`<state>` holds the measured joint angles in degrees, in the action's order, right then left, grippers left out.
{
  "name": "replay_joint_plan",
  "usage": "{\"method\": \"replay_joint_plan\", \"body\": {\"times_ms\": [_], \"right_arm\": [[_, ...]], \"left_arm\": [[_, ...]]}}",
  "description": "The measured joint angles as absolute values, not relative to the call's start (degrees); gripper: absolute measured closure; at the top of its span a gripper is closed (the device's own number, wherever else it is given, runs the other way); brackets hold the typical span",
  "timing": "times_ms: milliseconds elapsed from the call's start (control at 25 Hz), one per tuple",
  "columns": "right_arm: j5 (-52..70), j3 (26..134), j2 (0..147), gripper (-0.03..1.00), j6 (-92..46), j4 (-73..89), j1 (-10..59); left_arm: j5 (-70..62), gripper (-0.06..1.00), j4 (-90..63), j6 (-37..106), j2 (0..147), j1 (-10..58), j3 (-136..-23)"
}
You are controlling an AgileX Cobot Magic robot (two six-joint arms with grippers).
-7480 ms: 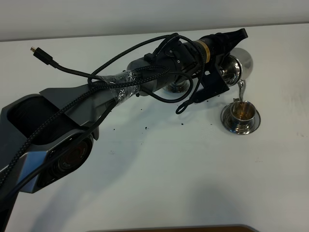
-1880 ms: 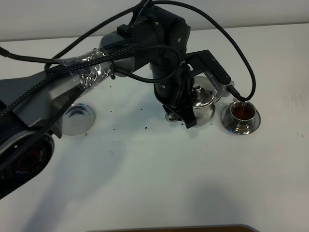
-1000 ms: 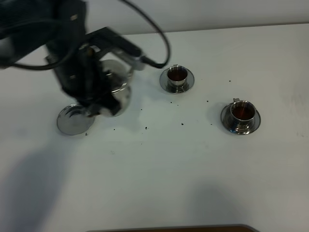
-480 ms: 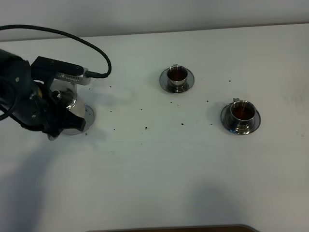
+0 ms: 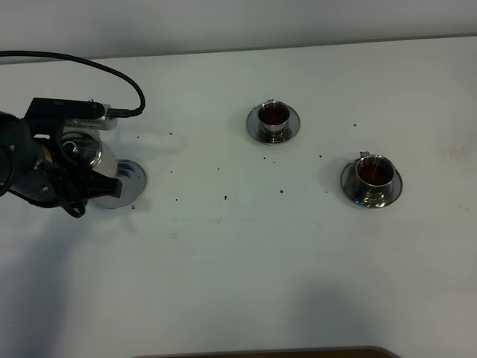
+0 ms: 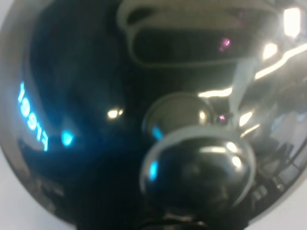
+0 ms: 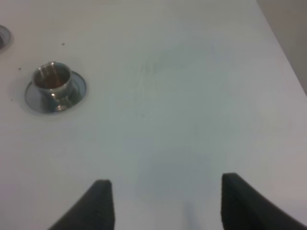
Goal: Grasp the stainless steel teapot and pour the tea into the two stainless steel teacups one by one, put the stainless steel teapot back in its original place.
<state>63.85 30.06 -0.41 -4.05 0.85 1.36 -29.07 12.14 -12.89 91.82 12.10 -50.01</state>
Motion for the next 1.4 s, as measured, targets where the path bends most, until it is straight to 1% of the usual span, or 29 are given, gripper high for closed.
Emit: {"method": "replay_joint_plan", "body": {"times_ms": [320,1400], "right_arm": [[63.8,30.1,-0.4,0.48,-4.0,0.9,1.4],[63.8,30.1,-0.4,0.48,-4.0,0.9,1.4]], "left_arm": [[-22.0,0.7,9.6,-11.2,98.1,12.1,-50.0],[-18.7,0.7,8.1,-9.3,100.0,12.0,-50.0]]}}
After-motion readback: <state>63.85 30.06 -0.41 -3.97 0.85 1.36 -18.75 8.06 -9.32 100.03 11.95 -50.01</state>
